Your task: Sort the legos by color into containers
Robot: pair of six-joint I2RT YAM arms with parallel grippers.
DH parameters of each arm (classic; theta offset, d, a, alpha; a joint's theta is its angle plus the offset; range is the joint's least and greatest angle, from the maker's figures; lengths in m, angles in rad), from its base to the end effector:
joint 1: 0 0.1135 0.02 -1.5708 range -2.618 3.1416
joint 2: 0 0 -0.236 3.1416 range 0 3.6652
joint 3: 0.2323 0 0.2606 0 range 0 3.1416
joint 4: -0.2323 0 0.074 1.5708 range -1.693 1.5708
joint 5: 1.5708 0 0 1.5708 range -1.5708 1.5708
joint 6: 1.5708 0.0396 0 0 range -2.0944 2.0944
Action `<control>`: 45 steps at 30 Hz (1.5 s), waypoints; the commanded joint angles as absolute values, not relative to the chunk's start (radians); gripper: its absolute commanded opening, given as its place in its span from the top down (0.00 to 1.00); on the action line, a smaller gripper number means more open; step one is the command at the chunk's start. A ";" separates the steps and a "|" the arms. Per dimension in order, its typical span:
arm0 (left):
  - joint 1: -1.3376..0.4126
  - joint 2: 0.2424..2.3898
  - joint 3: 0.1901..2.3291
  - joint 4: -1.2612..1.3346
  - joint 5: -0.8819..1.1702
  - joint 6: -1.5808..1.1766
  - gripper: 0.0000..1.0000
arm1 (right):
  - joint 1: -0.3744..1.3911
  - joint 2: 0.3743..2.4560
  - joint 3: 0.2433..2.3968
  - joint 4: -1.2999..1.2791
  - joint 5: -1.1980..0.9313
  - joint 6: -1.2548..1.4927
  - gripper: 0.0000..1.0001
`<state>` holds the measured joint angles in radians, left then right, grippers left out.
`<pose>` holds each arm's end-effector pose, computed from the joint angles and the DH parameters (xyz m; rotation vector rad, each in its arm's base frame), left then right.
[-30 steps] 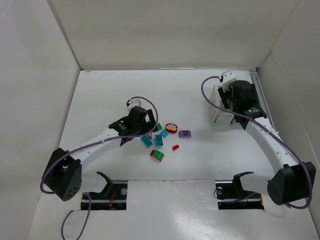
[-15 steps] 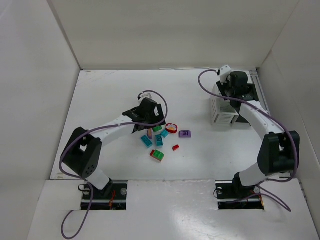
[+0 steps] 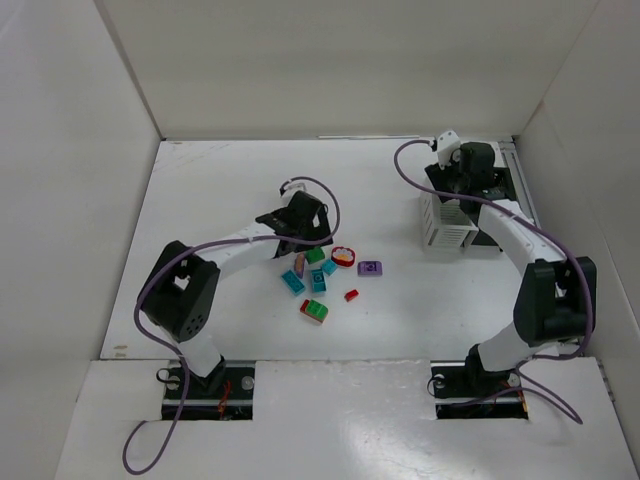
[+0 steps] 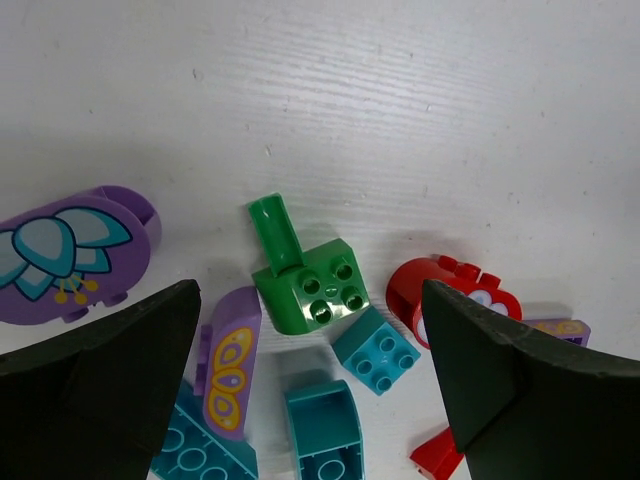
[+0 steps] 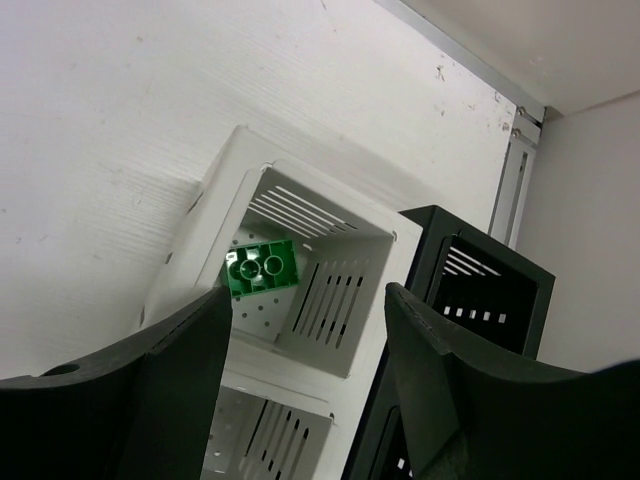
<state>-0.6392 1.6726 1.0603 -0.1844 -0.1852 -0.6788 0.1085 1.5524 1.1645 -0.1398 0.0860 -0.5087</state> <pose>0.2972 -0.2119 0.1709 -0.1377 2.3866 -0.4209 0.3693 0.0368 0.2519 -0.5920 2.0291 -0.3304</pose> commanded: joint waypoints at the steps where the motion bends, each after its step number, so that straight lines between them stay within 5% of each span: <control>1: -0.632 1.658 1.121 -0.195 -0.229 -0.602 0.10 | 0.100 1.494 1.174 -0.072 0.020 -0.514 0.32; 10: -0.623 1.716 1.105 -0.048 0.036 -0.138 0.11 | 0.100 1.338 1.051 -0.072 -0.075 -0.514 0.32; 15: -0.589 1.736 1.075 0.008 0.173 -0.043 0.21 | 0.100 1.275 1.006 -0.072 -0.095 -0.514 0.31; 21: -0.580 1.790 1.077 -0.003 0.150 -0.061 0.34 | 0.100 1.238 0.996 -0.072 -0.114 -0.514 0.31; 31: -0.637 1.770 0.988 -0.024 -0.064 -0.129 0.40 | 0.100 1.238 0.986 -0.072 -0.126 -0.514 0.31; 33: -0.646 1.770 0.988 -0.037 -0.092 -0.143 0.52 | 0.100 1.238 0.986 -0.072 -0.126 -0.505 0.31; 45: -0.655 1.726 0.977 -0.066 -0.124 -0.216 0.78 | 0.100 1.209 0.966 -0.072 -0.126 -0.505 0.30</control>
<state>-0.6487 1.7672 1.0019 0.0101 -0.1131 -0.1665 0.1047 1.2427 0.9714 -0.1181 -0.1062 -0.5083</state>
